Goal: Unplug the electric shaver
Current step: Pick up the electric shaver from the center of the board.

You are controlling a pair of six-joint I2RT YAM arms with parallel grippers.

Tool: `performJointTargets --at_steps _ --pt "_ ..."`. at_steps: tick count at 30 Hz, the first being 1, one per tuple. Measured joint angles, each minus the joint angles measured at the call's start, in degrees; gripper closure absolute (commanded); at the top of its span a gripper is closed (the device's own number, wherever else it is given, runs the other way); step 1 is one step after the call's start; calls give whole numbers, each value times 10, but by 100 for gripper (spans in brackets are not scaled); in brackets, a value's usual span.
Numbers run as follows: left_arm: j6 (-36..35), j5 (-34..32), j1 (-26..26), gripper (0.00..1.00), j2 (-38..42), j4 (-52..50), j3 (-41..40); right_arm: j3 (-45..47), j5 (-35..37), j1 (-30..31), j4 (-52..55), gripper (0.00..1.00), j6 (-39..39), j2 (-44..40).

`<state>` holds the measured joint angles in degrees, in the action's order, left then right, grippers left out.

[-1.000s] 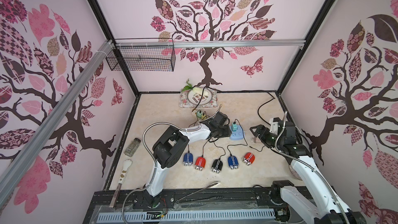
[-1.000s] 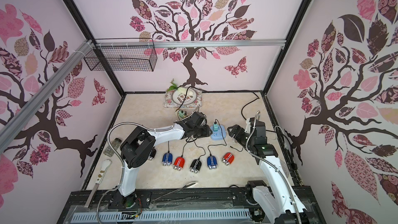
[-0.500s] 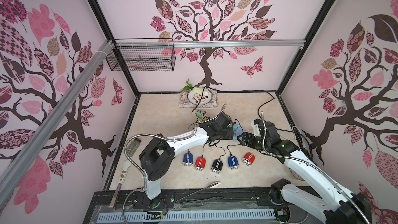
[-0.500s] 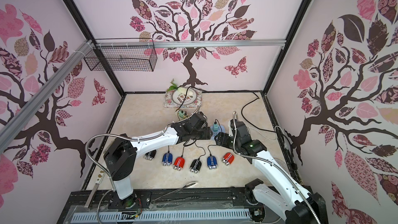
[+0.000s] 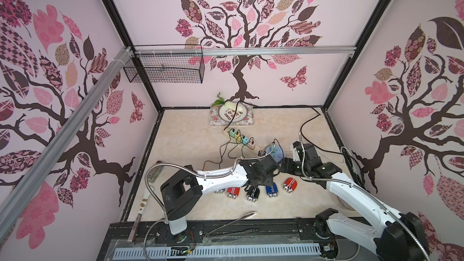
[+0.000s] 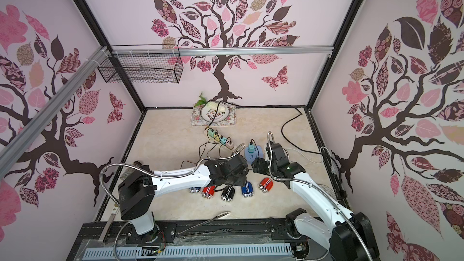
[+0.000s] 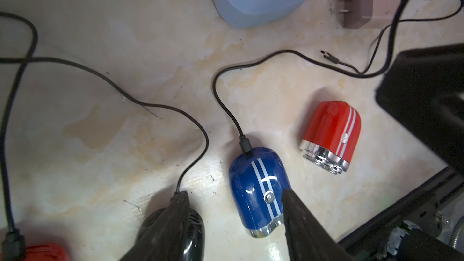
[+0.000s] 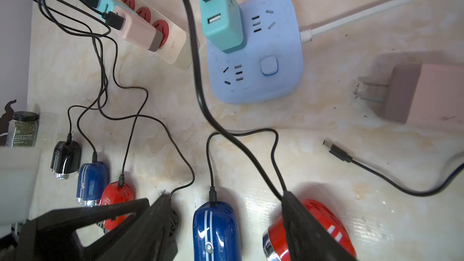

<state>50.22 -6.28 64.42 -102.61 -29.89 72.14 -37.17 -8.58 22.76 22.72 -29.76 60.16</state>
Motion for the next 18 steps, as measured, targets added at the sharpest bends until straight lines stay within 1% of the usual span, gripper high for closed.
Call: performJointTargets --at_steps 3,6,12,18 --pt "13 -1 14 26 -10 1 3 2 1 0 -5 28 0 0" --pt "24 -1 25 22 -36 -4 17 2 1 0 -14 27 0 0" --pt "26 -5 40 22 -94 -47 67 3 0 0 -30 26 1 8" --pt "28 -16 45 24 -110 -73 89 10 -2 0 -41 26 0 9"
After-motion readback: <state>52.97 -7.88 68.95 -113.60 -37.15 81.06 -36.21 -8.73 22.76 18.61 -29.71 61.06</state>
